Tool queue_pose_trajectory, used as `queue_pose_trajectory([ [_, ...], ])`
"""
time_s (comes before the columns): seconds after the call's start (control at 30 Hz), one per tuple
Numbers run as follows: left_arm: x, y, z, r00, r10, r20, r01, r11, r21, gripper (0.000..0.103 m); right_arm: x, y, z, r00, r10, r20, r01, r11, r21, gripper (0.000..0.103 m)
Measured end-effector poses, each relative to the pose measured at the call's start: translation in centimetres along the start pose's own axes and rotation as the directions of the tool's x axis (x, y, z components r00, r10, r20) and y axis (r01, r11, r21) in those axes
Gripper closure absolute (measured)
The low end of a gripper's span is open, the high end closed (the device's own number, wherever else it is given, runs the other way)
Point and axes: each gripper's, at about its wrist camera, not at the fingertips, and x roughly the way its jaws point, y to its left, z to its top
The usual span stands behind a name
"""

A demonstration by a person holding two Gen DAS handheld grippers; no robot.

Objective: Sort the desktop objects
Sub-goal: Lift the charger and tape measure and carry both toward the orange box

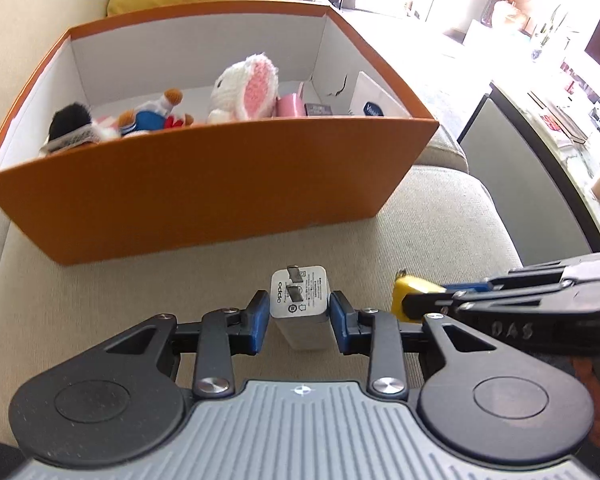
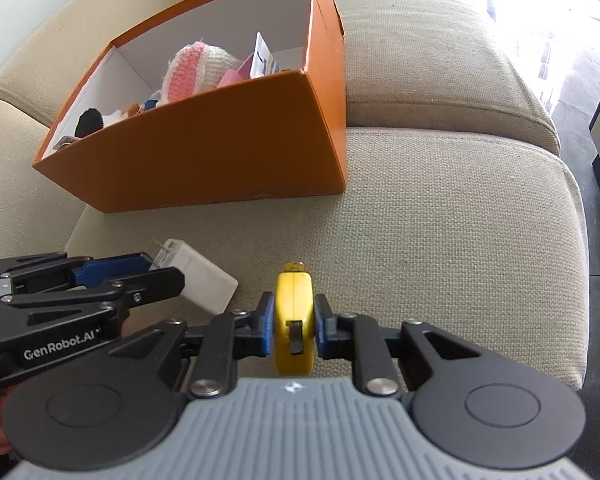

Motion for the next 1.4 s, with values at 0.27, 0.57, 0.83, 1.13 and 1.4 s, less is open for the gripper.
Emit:
queue_pose_trajectory([
  [0.27,2.1,-1.5,0.2,0.999,-0.032,-0.018,0.032,0.999,-0.02,0.066,0.4,-0.8,-0.2,1.0,0.014,-0.013,-0.013,1.0,0.016,0.082],
  [0.57,-0.1,-1.2,0.6,0.999,-0.032,0.019,0.032,0.999,-0.026,0.066,-0.5,-0.5,0.1,1.0,0.023,-0.019,-0.022,1.0,0.016,0.082],
  [0.83,-7.2,-0.9,5.7,0.976,-0.162,0.148,0.166,0.986,-0.016,0.066,-8.0,-0.2,4.1,0.987,0.082,0.14,-0.085,0.996,0.011,0.082],
  [1.13,-6.2,-1.0,16.9,0.959,-0.194,0.206,0.207,0.978,-0.041,0.066,-11.0,-0.1,10.8,0.956,0.021,0.293,-0.023,1.0,0.005,0.082],
  [1.4,3.6,-2.1,19.8,0.985,-0.17,0.039,0.172,0.983,-0.068,0.066,-7.5,-2.0,14.1,0.963,-0.01,0.269,0.001,0.999,0.037,0.082],
])
